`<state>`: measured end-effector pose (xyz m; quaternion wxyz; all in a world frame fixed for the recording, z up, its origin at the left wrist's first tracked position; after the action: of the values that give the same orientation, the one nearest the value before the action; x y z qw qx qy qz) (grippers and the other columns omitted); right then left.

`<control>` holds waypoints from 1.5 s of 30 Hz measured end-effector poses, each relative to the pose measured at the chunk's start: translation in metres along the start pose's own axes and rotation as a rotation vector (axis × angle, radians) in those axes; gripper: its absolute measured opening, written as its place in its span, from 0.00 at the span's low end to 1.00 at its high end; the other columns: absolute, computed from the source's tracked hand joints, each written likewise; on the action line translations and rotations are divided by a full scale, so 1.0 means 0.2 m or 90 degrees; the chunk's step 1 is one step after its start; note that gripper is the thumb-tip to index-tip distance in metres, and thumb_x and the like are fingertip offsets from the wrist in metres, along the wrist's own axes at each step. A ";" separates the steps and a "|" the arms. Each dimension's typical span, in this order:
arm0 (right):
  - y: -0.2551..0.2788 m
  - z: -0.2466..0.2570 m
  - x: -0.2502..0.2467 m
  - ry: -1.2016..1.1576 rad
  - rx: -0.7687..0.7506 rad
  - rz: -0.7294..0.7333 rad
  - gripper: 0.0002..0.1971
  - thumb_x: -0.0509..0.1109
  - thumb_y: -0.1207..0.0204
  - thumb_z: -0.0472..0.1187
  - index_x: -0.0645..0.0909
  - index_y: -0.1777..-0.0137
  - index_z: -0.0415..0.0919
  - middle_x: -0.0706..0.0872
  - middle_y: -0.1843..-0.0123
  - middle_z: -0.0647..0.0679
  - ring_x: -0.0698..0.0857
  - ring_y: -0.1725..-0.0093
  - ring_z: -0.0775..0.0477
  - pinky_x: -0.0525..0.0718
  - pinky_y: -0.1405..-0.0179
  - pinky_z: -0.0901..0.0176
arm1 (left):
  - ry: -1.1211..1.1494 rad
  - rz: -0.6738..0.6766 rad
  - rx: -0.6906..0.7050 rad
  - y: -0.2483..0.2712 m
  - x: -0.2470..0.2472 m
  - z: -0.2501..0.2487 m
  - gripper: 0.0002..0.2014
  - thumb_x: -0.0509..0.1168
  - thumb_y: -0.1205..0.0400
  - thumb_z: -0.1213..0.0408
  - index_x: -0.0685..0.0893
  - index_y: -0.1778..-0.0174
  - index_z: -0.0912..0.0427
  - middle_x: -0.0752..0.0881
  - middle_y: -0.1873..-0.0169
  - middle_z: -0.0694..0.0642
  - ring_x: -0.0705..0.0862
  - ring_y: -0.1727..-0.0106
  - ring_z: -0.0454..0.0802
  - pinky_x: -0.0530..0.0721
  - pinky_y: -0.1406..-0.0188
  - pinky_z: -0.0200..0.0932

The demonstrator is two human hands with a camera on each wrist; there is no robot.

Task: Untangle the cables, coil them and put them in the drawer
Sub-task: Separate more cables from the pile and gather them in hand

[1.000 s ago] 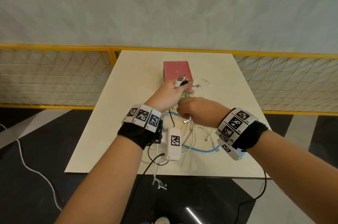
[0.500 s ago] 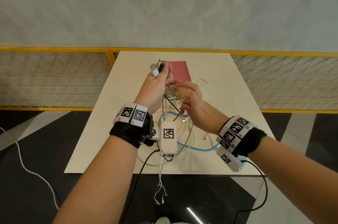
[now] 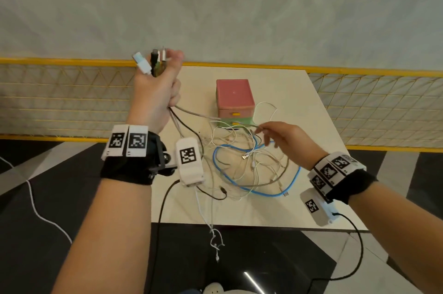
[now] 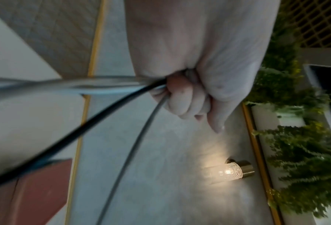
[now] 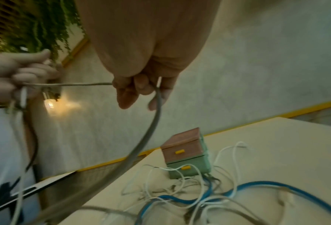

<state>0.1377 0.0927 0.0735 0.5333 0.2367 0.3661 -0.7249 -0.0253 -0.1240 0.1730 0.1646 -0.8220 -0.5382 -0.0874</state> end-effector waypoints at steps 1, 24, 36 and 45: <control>0.01 -0.03 -0.02 0.036 0.048 0.008 0.11 0.58 0.15 0.38 0.83 0.46 0.46 0.83 0.64 0.56 0.82 0.64 0.58 0.76 0.60 0.67 | -0.030 0.014 0.017 0.01 -0.02 -0.01 0.07 0.65 0.14 0.64 0.80 0.58 0.53 0.70 0.81 0.42 0.58 0.84 0.38 0.53 0.86 0.34; -0.12 0.15 -0.11 0.028 0.051 0.012 0.12 0.58 0.16 0.43 0.80 0.59 0.46 0.82 0.65 0.55 0.83 0.67 0.59 0.79 0.59 0.62 | -0.402 -0.003 0.005 0.10 0.02 0.11 0.14 0.53 0.16 0.75 0.80 0.43 0.57 0.82 0.65 0.53 0.76 0.83 0.42 0.69 0.85 0.35; -0.20 0.21 -0.09 0.033 -0.033 0.023 0.12 0.58 0.15 0.40 0.82 0.55 0.41 0.82 0.61 0.50 0.82 0.61 0.52 0.75 0.56 0.70 | -0.483 0.097 0.044 0.15 0.07 0.11 0.19 0.57 0.16 0.76 0.84 0.43 0.46 0.84 0.64 0.47 0.78 0.77 0.40 0.74 0.79 0.33; -0.23 0.21 -0.03 0.058 -0.041 0.069 0.11 0.60 0.16 0.40 0.83 0.53 0.40 0.82 0.60 0.48 0.79 0.64 0.53 0.74 0.57 0.72 | -0.591 0.252 0.009 0.20 0.13 0.15 0.22 0.58 0.18 0.73 0.77 0.31 0.47 0.91 0.68 0.56 0.78 0.84 0.41 0.71 0.83 0.35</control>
<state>0.0992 0.0705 0.1174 0.5619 0.2719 0.3997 -0.6712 0.0201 -0.1059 0.1461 -0.0729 -0.8594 -0.3892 0.3236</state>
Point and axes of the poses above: each hand's wrist, its own y-axis away from the middle knuckle, its own x-axis out of the palm, z = x × y, the point moved 1 cm from there along -y, towards the middle knuckle
